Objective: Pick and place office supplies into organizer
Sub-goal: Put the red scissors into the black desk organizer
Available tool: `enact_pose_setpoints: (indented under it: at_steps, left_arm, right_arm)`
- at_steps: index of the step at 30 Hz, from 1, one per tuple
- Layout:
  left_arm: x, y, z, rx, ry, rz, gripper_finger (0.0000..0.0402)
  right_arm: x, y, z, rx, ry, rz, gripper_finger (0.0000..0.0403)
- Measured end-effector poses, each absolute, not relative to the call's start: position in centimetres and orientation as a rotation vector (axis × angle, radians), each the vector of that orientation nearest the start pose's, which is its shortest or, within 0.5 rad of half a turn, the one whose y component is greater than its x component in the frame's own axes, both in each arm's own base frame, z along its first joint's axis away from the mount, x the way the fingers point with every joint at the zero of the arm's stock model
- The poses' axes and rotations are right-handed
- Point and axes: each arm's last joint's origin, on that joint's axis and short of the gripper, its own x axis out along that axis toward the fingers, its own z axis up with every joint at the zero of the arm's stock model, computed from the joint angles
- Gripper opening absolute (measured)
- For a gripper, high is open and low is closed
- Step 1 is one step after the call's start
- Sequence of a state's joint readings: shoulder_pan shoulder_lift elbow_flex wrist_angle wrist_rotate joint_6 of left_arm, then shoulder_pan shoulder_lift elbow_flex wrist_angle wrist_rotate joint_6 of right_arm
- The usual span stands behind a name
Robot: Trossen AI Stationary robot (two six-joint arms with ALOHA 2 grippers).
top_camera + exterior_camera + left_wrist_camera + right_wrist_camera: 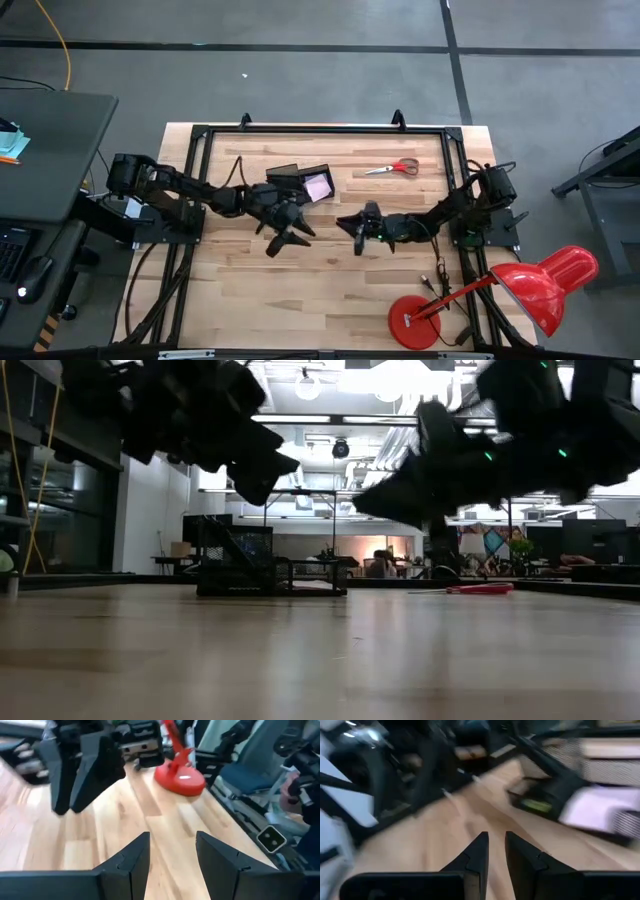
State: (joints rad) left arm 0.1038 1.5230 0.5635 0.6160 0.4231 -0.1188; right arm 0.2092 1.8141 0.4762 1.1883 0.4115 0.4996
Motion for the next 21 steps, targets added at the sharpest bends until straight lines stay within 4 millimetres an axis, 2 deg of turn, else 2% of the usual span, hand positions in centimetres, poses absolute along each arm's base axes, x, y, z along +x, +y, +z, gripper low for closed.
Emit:
enact_pose_setpoints:
  at_steps: [4, 7, 9, 12, 14, 17, 21]
  left_arm:
    - [26.7, 0.9, 17.0, -0.215, 0.223, -0.315, 0.0145]
    - [23.7, 1.3, 17.3, -0.203, 0.156, -0.241, 0.0145]
    - [21.8, 1.5, 17.5, -0.188, 0.117, -0.187, 0.0145]
    - [19.8, 1.7, 17.9, -0.186, 0.11, -0.165, 0.0145]
    - [18.9, 1.6, 18.0, -0.188, 0.144, -0.16, 0.0145]
    - [17.9, 1.5, 18.2, -0.153, 0.188, -0.15, 0.0145]
    - [17.3, 1.5, 19.0, -0.138, 0.16, -0.12, 0.0145]
  right_arm:
    - [31.3, 5.7, 13.7, 0.493, 0.107, -0.144, 0.0058]
    - [33.1, 6.6, 14.3, 0.519, 0.204, -0.068, 0.0058]
    - [34.1, 7.5, 14.5, 0.559, 0.263, -0.064, 0.0058]
    - [35.3, 8.4, 14.1, 0.523, 0.401, -0.08, 0.0058]
    - [36.2, 8.0, 14.5, 0.517, 0.504, -0.116, 0.0058]
    - [36.9, 6.8, 15.8, 0.391, 0.753, -0.196, 0.0058]
    - [36.4, 5.7, 19.3, 0.159, 1.101, -0.341, 0.0058]
